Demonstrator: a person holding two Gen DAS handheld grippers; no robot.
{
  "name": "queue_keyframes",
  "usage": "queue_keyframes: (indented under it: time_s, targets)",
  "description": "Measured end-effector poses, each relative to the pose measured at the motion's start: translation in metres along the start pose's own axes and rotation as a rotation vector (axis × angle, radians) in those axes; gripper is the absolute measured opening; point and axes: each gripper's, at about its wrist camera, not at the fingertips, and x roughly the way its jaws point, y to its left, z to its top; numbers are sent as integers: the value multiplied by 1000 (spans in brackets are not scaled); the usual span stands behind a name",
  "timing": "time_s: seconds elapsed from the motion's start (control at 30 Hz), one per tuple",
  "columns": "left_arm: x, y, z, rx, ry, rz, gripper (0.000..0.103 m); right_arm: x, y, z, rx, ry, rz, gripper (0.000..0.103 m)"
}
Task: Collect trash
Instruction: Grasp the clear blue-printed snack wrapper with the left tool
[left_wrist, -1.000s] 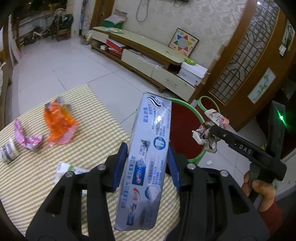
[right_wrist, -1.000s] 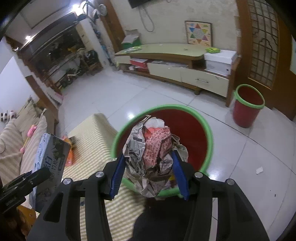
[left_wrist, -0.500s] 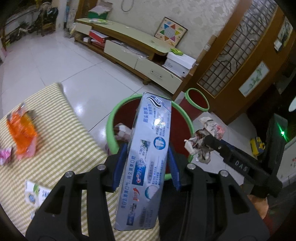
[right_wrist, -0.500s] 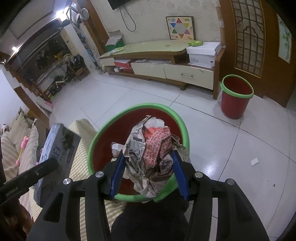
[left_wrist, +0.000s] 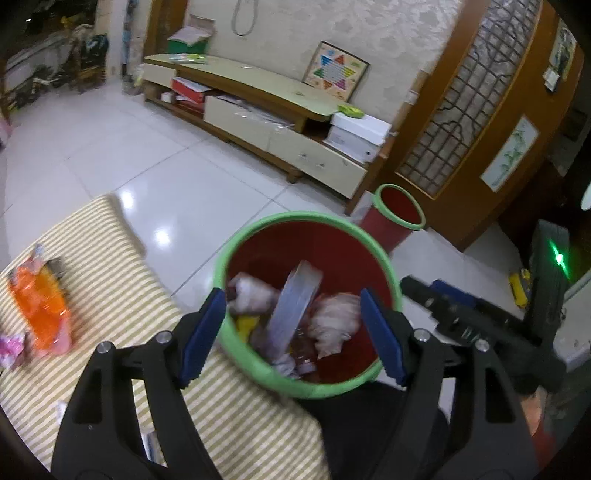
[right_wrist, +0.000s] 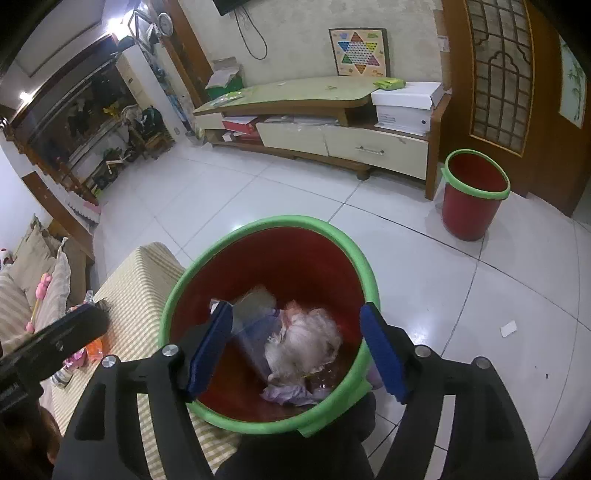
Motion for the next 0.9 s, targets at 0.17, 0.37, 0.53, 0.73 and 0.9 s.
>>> queue_keyframes:
  time_s: [0.17,0.37,0.53,0.73,0.9]
  targets:
    - [-31,38,-32,-84,8,66,74,-3,13,-7,-17,25,22,71]
    - [-74,94,-90,-168,46,226,75,-6,47,-27,-72,84,78,74]
    - [-94,150,-143,-363,105,289,75,0,77,-52,-105,155,125,74]
    - [-92,178,-176,-459,140,302,75,0,109,-76,-160,206,156,74]
    - [-74,182,-182,-473,182,242,42,-6,140,-93,-231,232,180,74]
